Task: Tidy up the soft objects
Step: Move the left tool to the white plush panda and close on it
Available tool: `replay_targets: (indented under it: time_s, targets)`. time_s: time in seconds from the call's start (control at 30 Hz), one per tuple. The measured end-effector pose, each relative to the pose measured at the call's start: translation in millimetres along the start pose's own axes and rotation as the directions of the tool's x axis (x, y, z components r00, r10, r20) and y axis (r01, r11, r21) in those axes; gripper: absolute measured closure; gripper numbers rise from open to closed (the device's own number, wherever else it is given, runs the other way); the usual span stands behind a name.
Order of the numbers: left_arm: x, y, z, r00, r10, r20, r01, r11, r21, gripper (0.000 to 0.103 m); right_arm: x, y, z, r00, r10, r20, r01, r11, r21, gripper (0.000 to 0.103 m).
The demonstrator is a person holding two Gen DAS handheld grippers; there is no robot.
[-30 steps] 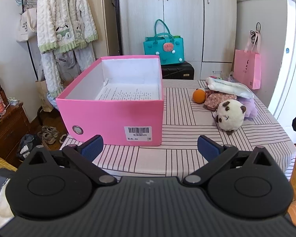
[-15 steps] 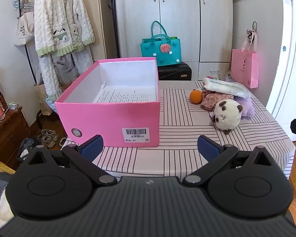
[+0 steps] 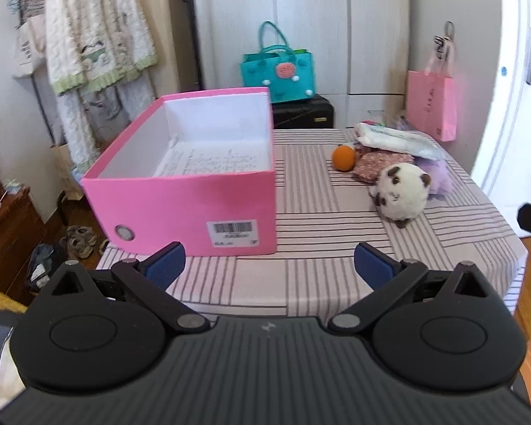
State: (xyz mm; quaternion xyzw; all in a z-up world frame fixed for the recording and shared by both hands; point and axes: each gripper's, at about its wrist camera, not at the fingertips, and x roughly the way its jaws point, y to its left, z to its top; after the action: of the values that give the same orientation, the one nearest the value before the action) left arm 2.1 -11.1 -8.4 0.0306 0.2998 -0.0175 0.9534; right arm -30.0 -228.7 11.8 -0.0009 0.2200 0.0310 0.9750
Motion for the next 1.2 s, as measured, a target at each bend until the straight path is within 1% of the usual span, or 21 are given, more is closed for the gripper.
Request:
replay_targets:
  time_s: [0.07, 0.13, 0.27, 0.37, 0.43, 0.53, 0.6, 0.67, 0.7, 0.77, 0.83, 0.93, 1.0, 1.1, 1.2]
  targets:
    - [0, -2, 3, 1.0, -0.03, -0.008, 0.03, 0.999, 0.012, 0.0, 0, -7, 3, 1.0, 0.007, 0.005, -0.007, 1.0, 0.022, 0.0]
    - [1, -4, 7, 0.999, -0.045, -0.014, 0.045, 0.999, 0.016, 0.0, 1, -12, 6, 1.0, 0.019, 0.007, -0.019, 0.999, 0.043, 0.0]
    - [3, -8, 14, 0.998, -0.059, -0.029, 0.061, 0.997, 0.054, 0.0, 3, -19, 11, 0.998, 0.069, 0.01, -0.069, 0.996, 0.051, 0.0]
    - [5, -6, 21, 0.994, -0.093, -0.052, 0.097, 0.993, 0.066, 0.0, 8, -22, 11, 0.993, 0.12, 0.022, -0.121, 0.992, 0.036, 0.0]
    - [7, -4, 26, 0.994, -0.094, -0.061, 0.099, 0.992, 0.081, 0.0, 16, -28, 11, 0.983, 0.184, 0.012, -0.184, 0.982, 0.041, 0.0]
    - [10, -3, 32, 0.995, -0.082, -0.057, 0.089, 0.988, 0.124, 0.0, 29, -37, 7, 0.952, 0.307, 0.001, -0.307, 0.951, 0.049, 0.0]
    - [15, -1, 34, 0.987, -0.141, -0.075, 0.15, 0.979, 0.135, 0.0, 33, -41, 2, 0.941, 0.338, 0.023, -0.338, 0.939, 0.057, 0.0]
    - [24, -1, 34, 0.977, -0.181, -0.114, 0.193, 0.976, 0.105, 0.0, 42, -40, -2, 0.94, 0.342, -0.001, -0.341, 0.939, 0.05, 0.0]
    - [26, -3, 33, 0.976, -0.188, -0.109, 0.199, 0.975, 0.097, 0.0, 46, -39, -4, 0.942, 0.334, -0.01, -0.334, 0.942, 0.033, 0.0]
    - [32, -11, 34, 0.978, -0.184, -0.095, 0.195, 0.974, 0.117, 0.0, 54, -34, -6, 0.953, 0.301, -0.023, -0.301, 0.953, -0.017, 0.0]
    - [36, -22, 36, 0.98, -0.185, -0.078, 0.195, 0.968, 0.159, 0.0, 62, -33, -7, 0.956, 0.291, -0.037, -0.292, 0.955, -0.045, 0.0]
    - [45, -42, 41, 0.979, -0.197, -0.056, 0.204, 0.954, 0.221, 0.0, 78, -33, -7, 0.949, 0.308, -0.065, -0.311, 0.949, -0.056, 0.0]
    - [52, -52, 46, 0.971, -0.23, -0.061, 0.238, 0.941, 0.239, 0.0, 90, -34, -8, 0.944, 0.317, -0.091, -0.322, 0.945, -0.053, 0.0]
    - [65, -61, 54, 0.957, -0.274, -0.09, 0.288, 0.93, 0.228, 0.0, 111, -36, -11, 0.935, 0.329, -0.133, -0.337, 0.941, -0.042, 0.001]
    - [81, -70, 63, 0.946, -0.298, -0.13, 0.32, 0.924, 0.208, 0.0, 127, -35, -16, 0.929, 0.335, -0.158, -0.348, 0.936, -0.059, 0.002]
